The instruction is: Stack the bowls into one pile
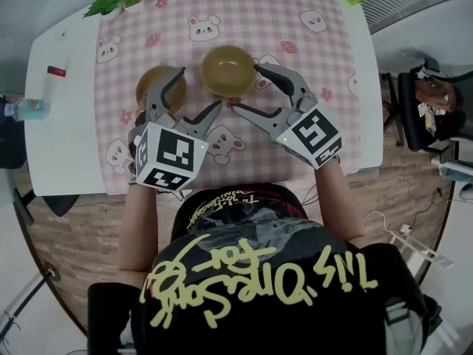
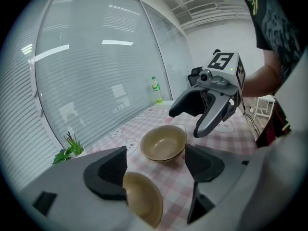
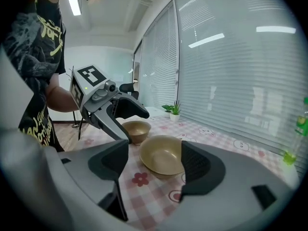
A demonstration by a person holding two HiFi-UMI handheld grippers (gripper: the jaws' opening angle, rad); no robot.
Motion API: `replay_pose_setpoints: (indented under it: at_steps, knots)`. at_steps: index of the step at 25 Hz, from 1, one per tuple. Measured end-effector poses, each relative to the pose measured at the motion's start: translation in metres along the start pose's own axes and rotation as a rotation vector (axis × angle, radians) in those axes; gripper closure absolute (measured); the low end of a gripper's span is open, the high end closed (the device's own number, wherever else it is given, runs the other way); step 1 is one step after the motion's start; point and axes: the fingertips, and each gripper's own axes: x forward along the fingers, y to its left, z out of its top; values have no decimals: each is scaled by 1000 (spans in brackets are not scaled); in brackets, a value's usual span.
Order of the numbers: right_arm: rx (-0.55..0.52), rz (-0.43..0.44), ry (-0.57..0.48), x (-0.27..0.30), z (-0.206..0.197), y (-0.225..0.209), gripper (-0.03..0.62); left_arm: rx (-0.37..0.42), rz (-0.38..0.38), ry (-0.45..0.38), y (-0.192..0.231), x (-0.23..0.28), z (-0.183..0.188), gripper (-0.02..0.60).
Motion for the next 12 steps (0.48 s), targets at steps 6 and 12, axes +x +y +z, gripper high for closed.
replay_pose_setpoints:
  at_steps: [6, 12]
  knots:
    - [1, -3, -52, 8, 31, 18, 260, -3, 44, -73, 23, -26, 2, 209]
    - [9, -2, -60, 28, 47, 38, 260, -17, 45, -98, 43, -45, -15, 210]
